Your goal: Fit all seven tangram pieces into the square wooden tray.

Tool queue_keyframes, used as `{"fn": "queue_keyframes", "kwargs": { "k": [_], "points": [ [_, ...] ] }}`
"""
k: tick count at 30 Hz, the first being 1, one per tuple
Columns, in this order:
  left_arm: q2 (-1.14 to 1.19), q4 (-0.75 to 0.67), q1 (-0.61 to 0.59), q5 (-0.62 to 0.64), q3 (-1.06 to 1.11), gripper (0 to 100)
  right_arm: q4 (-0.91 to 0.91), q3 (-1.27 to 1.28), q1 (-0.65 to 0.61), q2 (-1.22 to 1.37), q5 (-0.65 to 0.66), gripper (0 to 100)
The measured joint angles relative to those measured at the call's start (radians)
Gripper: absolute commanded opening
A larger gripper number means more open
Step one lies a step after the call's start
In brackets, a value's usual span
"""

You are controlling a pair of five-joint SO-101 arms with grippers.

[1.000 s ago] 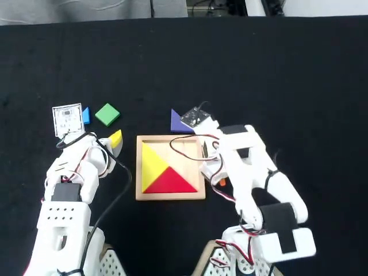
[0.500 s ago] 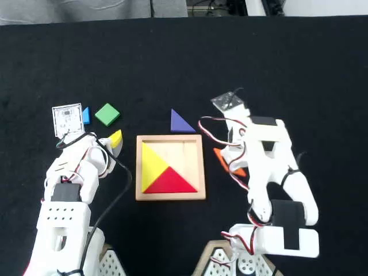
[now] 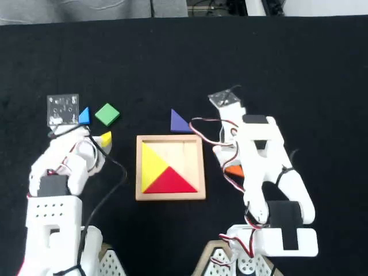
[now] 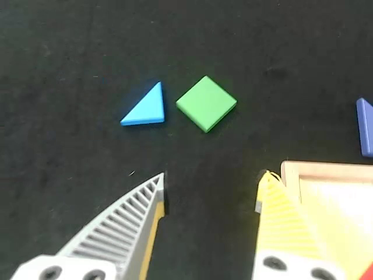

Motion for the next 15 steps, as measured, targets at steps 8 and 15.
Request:
{"fn": "queue_keyframes", "kwargs": {
  "k": [8,15],
  "points": [
    [0.299,0.051,-0.014,-0.040,-0.227,25,-0.040,0.049,-0.002,0.000,-0.008,25.5],
    [0.825,0.176,-0.051,-0.176,-0.701,26,-0.101,0.074,-0.002,0.000,-0.009,25.5]
  ]
}}
